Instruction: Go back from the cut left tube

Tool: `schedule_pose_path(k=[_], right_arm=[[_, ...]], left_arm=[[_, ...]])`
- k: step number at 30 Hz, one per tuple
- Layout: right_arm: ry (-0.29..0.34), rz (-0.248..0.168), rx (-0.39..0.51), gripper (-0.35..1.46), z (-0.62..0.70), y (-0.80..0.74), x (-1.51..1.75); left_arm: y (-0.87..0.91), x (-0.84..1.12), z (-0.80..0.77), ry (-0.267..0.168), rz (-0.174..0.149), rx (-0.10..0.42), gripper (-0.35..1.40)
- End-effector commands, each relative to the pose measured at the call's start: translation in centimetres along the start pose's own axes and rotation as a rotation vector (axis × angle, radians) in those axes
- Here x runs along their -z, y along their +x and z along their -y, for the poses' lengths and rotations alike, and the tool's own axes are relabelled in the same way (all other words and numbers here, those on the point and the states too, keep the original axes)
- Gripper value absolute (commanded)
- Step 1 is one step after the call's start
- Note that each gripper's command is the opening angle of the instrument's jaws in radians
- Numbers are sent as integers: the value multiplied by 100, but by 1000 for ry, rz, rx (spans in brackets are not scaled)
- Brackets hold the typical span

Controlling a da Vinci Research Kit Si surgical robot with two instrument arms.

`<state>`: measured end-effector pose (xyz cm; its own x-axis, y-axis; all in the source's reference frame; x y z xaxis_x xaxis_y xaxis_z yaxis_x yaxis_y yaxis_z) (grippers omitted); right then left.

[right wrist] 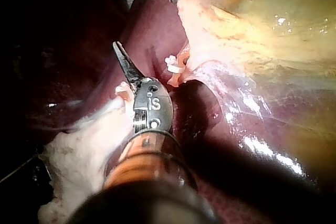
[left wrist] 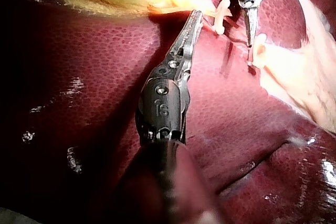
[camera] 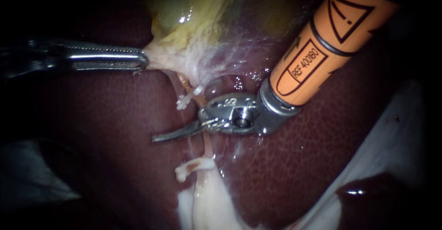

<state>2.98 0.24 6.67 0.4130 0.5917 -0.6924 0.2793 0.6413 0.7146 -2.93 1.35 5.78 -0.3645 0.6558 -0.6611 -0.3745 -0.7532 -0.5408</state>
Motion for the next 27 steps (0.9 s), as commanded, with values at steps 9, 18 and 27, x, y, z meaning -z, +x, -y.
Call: schedule_pose_path(k=[9, 18, 27], right_arm=[[-72, -19, -40, 143, 3, 0, -4], [-155, -48, -90, 143, 39, -8, 34], [-428, -1, 75, 143, 78, -18, 116]], left_arm=[[0, 1, 1, -1, 0, 0, -35], [-2, 2, 3, -3, 0, -1, -35], [-3, 2, 4, -3, 0, -2, -35]])
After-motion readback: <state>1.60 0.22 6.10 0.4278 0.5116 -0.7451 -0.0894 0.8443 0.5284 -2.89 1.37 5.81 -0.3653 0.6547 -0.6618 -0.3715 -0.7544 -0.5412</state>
